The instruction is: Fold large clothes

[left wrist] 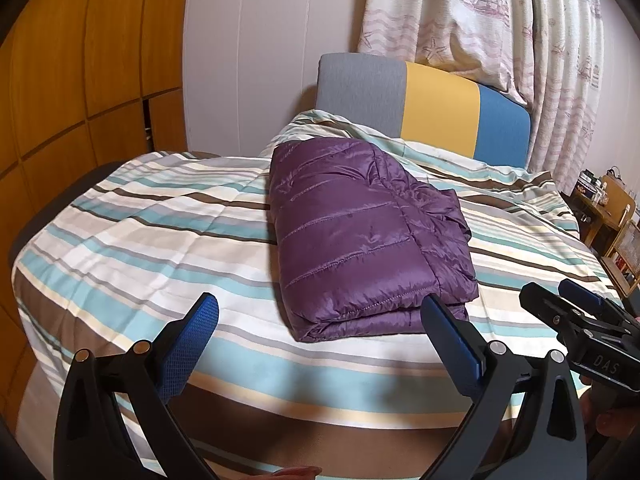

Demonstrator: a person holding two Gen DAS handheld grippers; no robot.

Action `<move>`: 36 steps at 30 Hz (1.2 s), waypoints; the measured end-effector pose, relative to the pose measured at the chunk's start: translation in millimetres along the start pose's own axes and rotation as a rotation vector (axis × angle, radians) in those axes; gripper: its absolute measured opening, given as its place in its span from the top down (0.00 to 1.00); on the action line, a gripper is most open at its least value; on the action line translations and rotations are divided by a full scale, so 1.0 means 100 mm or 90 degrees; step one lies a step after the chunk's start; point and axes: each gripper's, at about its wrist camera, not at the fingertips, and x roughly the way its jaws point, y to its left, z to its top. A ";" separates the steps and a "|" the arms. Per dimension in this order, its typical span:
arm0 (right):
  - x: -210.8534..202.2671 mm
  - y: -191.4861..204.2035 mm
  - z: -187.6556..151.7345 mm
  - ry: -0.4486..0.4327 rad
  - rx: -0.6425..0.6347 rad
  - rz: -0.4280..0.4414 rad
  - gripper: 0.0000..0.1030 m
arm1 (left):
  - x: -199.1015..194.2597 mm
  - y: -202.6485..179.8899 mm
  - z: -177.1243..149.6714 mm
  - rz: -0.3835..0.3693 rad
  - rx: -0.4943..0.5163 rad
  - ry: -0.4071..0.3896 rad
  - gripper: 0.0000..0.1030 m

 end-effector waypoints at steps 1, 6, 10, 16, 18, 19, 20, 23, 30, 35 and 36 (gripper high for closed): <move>0.00 0.01 0.00 0.000 0.000 -0.001 0.02 | 0.00 0.00 0.00 0.000 0.000 0.000 0.03; 0.01 0.00 0.00 0.002 0.002 0.000 0.02 | 0.03 0.02 0.00 -0.002 0.000 0.005 0.03; 0.02 -0.01 0.00 0.004 0.004 -0.001 0.02 | 0.04 0.02 0.00 -0.002 -0.002 0.010 0.03; 0.02 -0.01 0.00 0.007 0.004 -0.002 0.02 | 0.05 0.01 -0.01 -0.001 -0.003 0.013 0.03; 0.02 -0.01 0.00 0.008 0.005 -0.003 0.02 | 0.05 0.01 -0.01 -0.002 -0.003 0.014 0.03; 0.03 -0.01 -0.01 0.009 0.005 -0.003 0.02 | 0.05 0.02 -0.01 -0.002 -0.003 0.014 0.03; 0.03 -0.01 -0.01 0.009 0.005 -0.003 0.02 | 0.05 0.01 -0.01 -0.002 -0.004 0.014 0.03; 0.03 -0.01 -0.01 0.009 0.005 -0.004 0.02 | 0.05 0.01 -0.02 0.000 -0.004 0.016 0.03; 0.04 -0.02 -0.02 0.013 0.011 -0.003 0.02 | 0.06 -0.01 -0.04 -0.001 -0.003 0.020 0.03; 0.04 -0.03 -0.02 0.014 0.009 -0.005 0.02 | 0.06 -0.02 -0.04 -0.001 -0.004 0.023 0.03; 0.04 -0.04 -0.03 0.015 0.010 -0.006 0.02 | 0.06 -0.03 -0.05 -0.001 -0.005 0.024 0.03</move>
